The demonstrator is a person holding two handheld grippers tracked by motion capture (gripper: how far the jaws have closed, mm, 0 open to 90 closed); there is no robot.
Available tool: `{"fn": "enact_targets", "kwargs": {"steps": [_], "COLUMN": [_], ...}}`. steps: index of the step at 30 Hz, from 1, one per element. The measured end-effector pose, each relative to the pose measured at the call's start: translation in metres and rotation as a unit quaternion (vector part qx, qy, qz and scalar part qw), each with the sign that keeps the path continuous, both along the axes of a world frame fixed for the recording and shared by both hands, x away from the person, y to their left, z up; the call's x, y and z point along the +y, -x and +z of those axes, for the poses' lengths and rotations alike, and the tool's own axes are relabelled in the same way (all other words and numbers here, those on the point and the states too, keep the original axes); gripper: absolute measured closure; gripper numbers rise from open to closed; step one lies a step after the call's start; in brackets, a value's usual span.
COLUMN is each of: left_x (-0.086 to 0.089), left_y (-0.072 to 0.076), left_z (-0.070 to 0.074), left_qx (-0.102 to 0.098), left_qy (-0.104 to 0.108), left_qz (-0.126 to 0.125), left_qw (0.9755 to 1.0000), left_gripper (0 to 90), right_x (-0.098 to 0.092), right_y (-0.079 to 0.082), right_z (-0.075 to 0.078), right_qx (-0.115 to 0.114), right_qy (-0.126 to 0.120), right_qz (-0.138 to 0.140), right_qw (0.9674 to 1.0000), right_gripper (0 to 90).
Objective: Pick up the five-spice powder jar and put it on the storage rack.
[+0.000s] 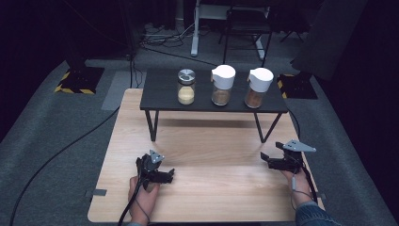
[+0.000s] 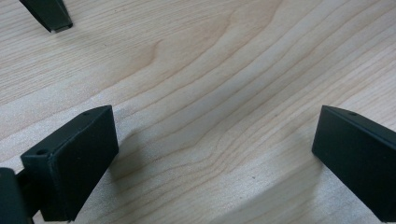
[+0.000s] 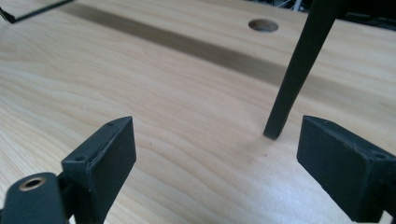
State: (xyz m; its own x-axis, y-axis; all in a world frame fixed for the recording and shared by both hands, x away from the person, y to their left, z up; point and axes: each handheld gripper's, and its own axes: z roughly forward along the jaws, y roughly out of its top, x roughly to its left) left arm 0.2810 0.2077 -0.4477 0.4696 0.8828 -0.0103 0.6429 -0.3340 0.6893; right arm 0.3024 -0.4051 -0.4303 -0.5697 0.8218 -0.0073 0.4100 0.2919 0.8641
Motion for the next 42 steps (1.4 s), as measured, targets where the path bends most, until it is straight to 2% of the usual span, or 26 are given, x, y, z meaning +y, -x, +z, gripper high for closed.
{"fn": "enact_targets", "kwargs": {"steps": [9, 23, 31, 36, 42], "left_x": [0.0, 0.0, 0.0, 0.0, 0.0], "left_y": [0.0, 0.0, 0.0, 0.0, 0.001], "left_z": [0.0, 0.0, 0.0, 0.0, 0.0], "left_qx": [0.0, 0.0, 0.0, -0.001, -0.001], "left_qy": [0.0, 0.0, 0.0, 0.0, 0.0], "left_qz": [0.0, 0.0, 0.0, 0.0, 0.0], "left_qw": [1.0, 1.0, 1.0, 1.0, 1.0], "left_gripper": [0.3, 0.3, 0.3, 0.3, 0.3], "right_x": [0.002, 0.001, 0.007, 0.016, 0.017], "right_y": [-0.001, 0.0, -0.006, -0.004, -0.005], "right_z": [-0.013, -0.028, -0.022, -0.021, -0.02], "right_qx": [0.025, 0.06, 0.093, 0.088, 0.09], "right_qy": [0.013, 0.018, 0.038, 0.065, 0.066], "right_qz": [0.001, -0.002, -0.004, -0.006, -0.008], "right_qw": [0.9996, 0.9981, 0.995, 0.994, 0.9937], "right_gripper": [11.4, 10.1, 8.8, 7.7, 6.0]}}
